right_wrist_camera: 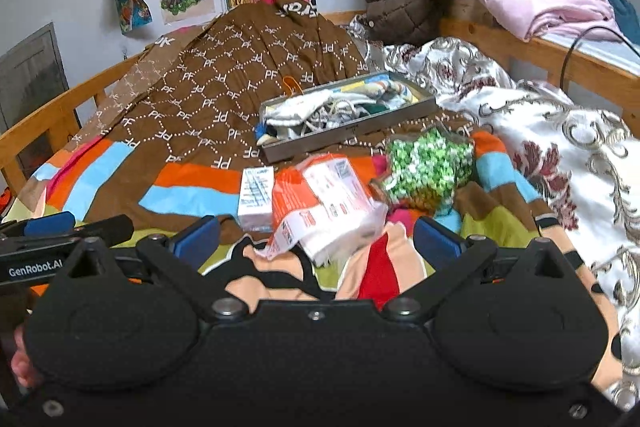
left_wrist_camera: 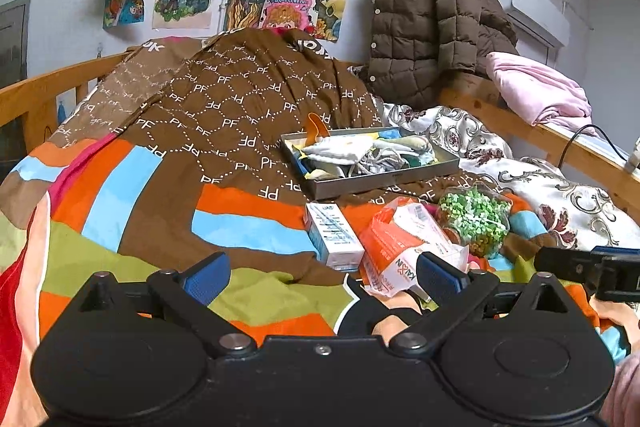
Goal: Organize soft objects
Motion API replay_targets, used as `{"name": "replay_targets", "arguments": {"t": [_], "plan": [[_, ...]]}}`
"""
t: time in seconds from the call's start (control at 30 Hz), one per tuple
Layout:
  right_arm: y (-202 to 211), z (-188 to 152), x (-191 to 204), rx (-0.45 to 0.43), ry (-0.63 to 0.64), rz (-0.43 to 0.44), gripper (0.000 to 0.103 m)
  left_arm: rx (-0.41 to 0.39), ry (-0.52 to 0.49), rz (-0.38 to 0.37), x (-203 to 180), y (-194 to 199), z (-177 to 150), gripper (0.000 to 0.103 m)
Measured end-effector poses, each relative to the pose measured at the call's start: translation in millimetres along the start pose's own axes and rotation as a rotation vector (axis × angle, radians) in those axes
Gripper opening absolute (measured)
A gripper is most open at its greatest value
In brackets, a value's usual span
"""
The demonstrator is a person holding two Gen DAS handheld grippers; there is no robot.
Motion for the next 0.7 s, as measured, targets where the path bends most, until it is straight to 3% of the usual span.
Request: {"name": "replay_targets", "arguments": {"t": [0.7], "plan": [[3.1, -17.4, 2.2, 0.012, 0.007, -0.030, 0.102, 0.035, -0.002, 0.011, -2.4, -0.8, -13.9, 0.102]]}}
Point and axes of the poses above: each gripper's, at about its wrist camera, not at the fingertips, and y roughly against the way its jaws point, x to its left, z to its top, the point moved 4 cm from there along -y, roughly the way its jaws point, and after that the axes turned 9 degrees about z, right-handed, at the moved point
